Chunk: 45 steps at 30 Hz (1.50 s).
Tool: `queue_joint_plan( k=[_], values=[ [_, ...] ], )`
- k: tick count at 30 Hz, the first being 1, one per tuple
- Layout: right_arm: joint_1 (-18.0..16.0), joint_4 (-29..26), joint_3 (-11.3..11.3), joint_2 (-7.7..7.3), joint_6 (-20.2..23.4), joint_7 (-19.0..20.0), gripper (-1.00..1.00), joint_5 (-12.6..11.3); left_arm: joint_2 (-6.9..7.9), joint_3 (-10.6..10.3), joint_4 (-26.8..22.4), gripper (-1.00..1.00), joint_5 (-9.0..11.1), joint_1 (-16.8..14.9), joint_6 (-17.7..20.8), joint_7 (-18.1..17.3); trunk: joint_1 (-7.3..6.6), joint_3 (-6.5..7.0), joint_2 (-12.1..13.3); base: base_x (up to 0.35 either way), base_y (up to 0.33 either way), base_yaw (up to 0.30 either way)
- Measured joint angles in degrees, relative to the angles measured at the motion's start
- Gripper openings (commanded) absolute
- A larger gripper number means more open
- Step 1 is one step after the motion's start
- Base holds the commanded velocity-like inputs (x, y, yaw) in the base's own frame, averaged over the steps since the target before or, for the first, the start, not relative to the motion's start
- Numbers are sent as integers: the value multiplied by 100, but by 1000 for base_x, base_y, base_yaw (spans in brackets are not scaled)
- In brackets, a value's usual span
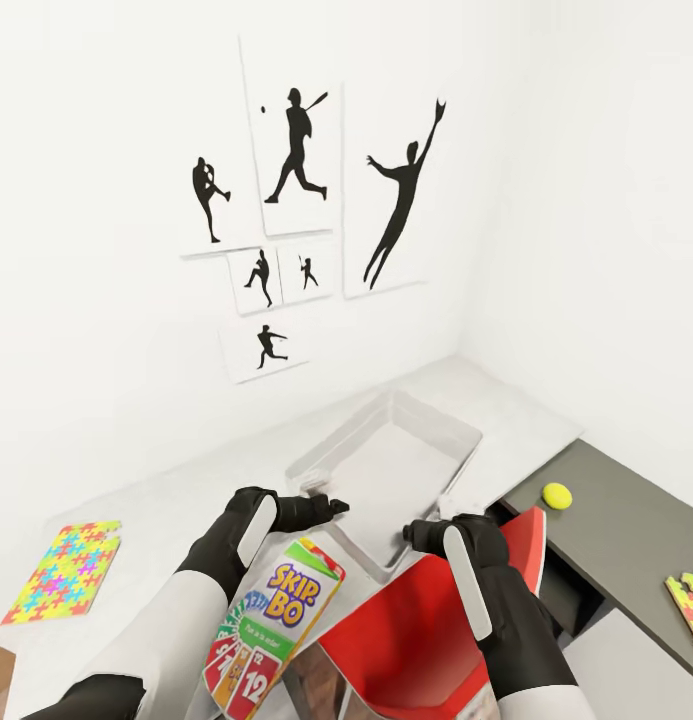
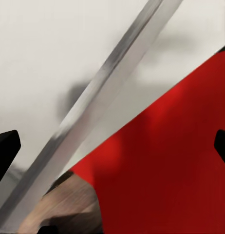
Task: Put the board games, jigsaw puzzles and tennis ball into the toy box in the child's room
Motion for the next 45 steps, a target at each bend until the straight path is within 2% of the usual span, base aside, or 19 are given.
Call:
queue_joint_plan(
  k=[16, 45],
  values=[
    [4, 1, 0, 0, 2, -1, 100, 9, 0, 0, -15, 100, 26, 0, 12, -2, 0, 146, 0, 0, 65, -35],
    [3, 1, 3, 0, 2, -1, 100, 9, 0, 0, -20, 100, 25, 1, 13, -4, 0, 422, 1, 0, 2, 0]
  ],
)
